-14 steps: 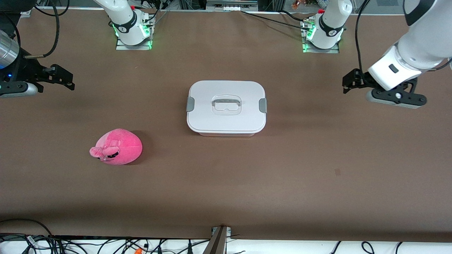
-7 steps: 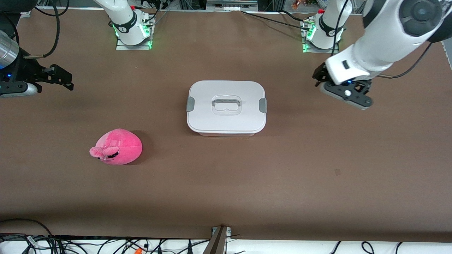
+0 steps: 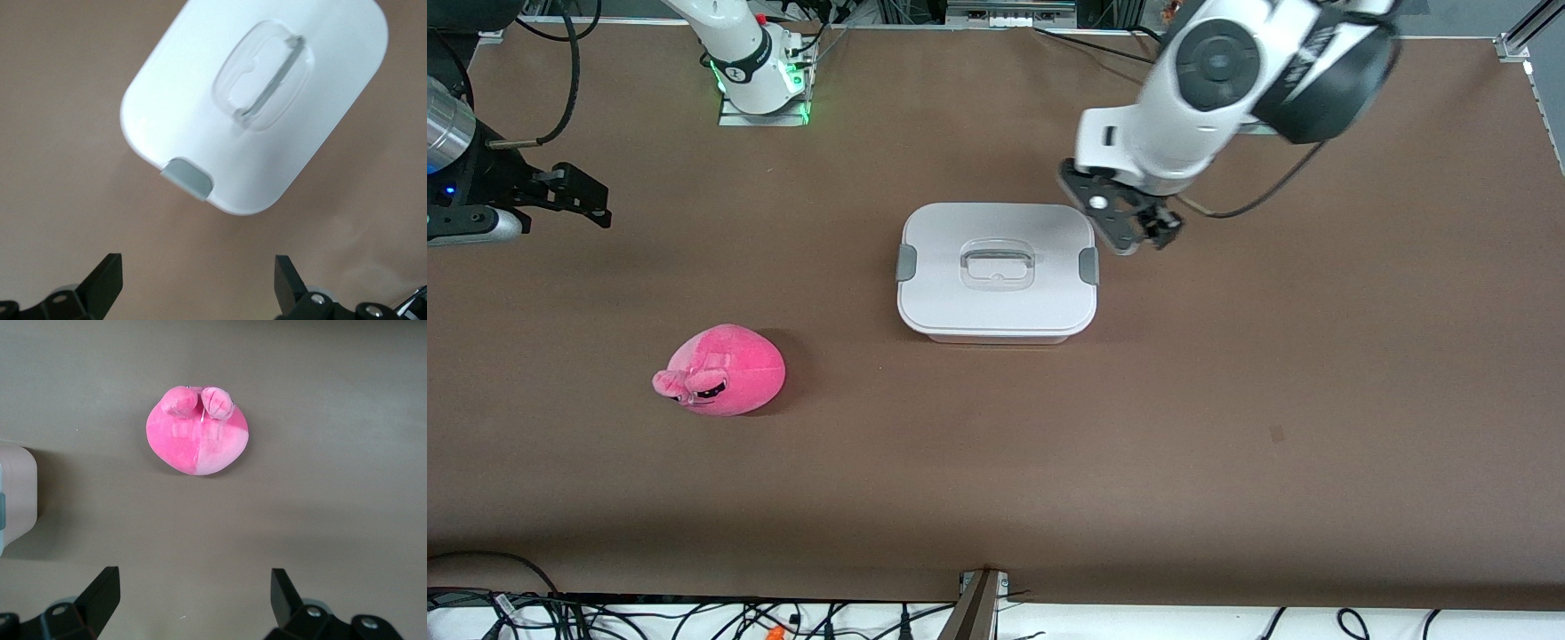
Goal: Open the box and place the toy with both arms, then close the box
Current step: 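Reach the left gripper to the grey handle on the box lid, then grasp the lid handle with the left gripper while the right gripper grasps the toy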
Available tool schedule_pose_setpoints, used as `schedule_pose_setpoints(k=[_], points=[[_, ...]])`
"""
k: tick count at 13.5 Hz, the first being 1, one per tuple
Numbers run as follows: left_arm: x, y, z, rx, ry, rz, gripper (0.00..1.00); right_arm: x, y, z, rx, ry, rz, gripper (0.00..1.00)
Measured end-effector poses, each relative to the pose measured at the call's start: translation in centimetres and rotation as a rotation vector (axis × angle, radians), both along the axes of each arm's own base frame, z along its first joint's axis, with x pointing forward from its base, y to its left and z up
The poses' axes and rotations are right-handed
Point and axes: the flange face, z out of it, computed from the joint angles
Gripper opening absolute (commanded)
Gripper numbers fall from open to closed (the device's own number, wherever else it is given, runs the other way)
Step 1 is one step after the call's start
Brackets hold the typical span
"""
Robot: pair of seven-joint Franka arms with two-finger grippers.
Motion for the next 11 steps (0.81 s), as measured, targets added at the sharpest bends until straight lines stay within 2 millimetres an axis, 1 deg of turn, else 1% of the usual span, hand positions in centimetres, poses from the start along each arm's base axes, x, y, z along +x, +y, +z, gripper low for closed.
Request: schedule_pose_setpoints(k=[1, 2, 3, 5, 6, 7, 9, 10, 11], points=[[-0.1, -1.5, -1.3, -0.017, -0.011, -0.051, 1.00, 0.0, 0.0, -0.1, 0.000, 0.001, 0.000, 1.00], [0.5, -2.4, -2.7, -0.045, -0.034, -0.109, 1.00, 0.1, 0.0, -0.2, -0.001, 0.003, 0.000, 1.00], [1.6, -2.7, -4.2, -0.082, -0.055, -0.159, 1.00, 0.1, -0.1, -0.3, -0.003, 0.005, -0.002, 1.00], [3.4, -2.2, -6.6, -0.150, -0.056, -0.261, 1.00, 0.4, -0.6, -0.7, -0.007, 0.012, -0.009, 1.00], [3.9, -1.6, -7.0, -0.175, -0.063, -0.317, 1.00, 0.6, -0.8, -0.8, -0.012, 0.012, -0.013, 1.00], [4.1, -1.5, -7.2, -0.209, -0.083, -0.355, 1.00, 0.9, -1.0, -0.8, -0.015, 0.009, -0.016, 1.00], [3.5, -2.3, -8.0, -0.268, -0.127, -0.374, 1.00, 1.7, -1.1, -1.2, -0.016, 0.004, -0.018, 1.00], [2.8, -3.0, -8.8, -0.281, -0.148, -0.380, 1.00, 2.4, -0.9, -2.2, -0.017, 0.005, -0.015, 1.00], [2.0, -4.0, -9.8, -0.294, -0.174, -0.388, 1.00, 3.3, -0.7, -3.8, -0.020, 0.019, -0.010, 1.00]])
